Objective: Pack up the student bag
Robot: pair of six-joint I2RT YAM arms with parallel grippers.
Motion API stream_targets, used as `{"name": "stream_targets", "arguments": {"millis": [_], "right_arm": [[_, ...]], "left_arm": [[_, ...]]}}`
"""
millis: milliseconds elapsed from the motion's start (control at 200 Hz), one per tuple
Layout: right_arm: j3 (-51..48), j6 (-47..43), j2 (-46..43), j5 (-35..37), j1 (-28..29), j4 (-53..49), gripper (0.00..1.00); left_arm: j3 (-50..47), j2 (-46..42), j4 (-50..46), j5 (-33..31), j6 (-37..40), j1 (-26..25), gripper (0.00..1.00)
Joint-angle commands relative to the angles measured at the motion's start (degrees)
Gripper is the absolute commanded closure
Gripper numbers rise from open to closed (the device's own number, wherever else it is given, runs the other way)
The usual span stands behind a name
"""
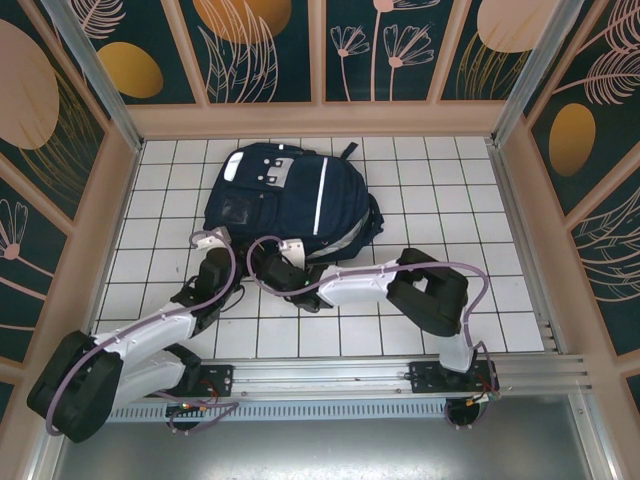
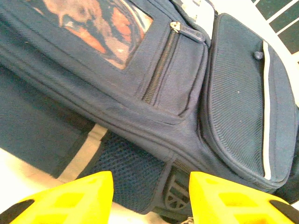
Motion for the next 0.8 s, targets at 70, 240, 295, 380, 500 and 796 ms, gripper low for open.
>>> {"name": "stream_targets", "arguments": {"millis": [70,240,295,380,500,796], "right_arm": [[3.0,2.9,2.8,-1.5,-2.2,-3.5,0.74],[3.6,4.6,4.1,-1.0,-3.6,-5.1,0.68],[3.7,5.0,4.3,-0.7,-3.8,-5.1,0.64],[3.9,5.0,4.7,-0.5,-3.8,-4.8,0.61],[4.9,5.2,5.4,-0.2,-4.1,-4.9,0.59],[2.6,6.6,3.2,1.5,-3.8,-5.4,0.91]], "left_arm": [[-1.6,-2.7,-1.4,-1.7,1.4,-0.1,0.50],[-2.1,-3.8,-1.3,-2.0,1.1,-0.1,0.49],[-2.2,-3.9,-1.2,-1.9,1.1,0.0,0.49],[-2.2,-3.9,-1.3,-2.0,1.1,-0.1,0.49],[-2.3,-3.8,-1.2,-2.2,1.1,-0.1,0.49],[-2.5,-2.3,0.2,-0.9,1.4,-0.1,0.48]]}}
